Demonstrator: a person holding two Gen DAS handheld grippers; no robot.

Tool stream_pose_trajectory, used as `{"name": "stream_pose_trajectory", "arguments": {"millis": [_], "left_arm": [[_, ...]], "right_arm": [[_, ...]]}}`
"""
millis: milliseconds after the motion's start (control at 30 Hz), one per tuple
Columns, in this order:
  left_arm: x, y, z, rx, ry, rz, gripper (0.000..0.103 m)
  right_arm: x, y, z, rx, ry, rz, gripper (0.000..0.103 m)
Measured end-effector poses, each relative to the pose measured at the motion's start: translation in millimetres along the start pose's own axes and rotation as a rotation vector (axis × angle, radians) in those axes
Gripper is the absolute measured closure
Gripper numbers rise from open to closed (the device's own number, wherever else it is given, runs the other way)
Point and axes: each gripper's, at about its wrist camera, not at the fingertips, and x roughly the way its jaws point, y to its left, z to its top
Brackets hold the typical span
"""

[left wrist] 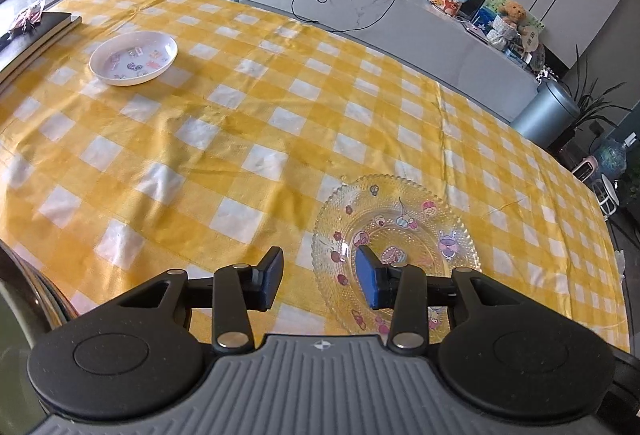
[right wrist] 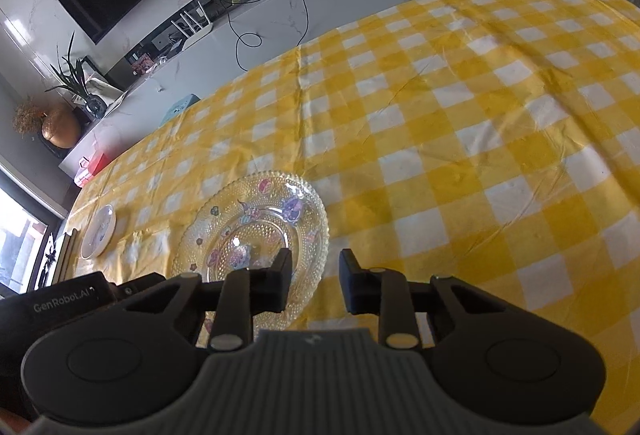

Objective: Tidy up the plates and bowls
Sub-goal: 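Grip the clear glass plate rim with the left gripper while the right gripper grips it too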

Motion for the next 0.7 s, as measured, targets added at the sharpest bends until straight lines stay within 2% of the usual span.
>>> {"name": "stream_pose_trajectory", "arguments": {"millis": [333,633,700], "left_arm": [[21,1,-4,-0.001,0.011,-0.03,0.058],[25,5,-4,-0.01,0.001,-0.048,0.071],[26,5,-3,-0.014,0.001,-0.057,0.081]], "right_arm": [[22,-8,10,0.033,-0.021,0.026,0.077],[34,-4,9,0.029,-0.026,0.024,0.086],[34,-3,8,0.022,-0.032,0.013,0.092]]}}
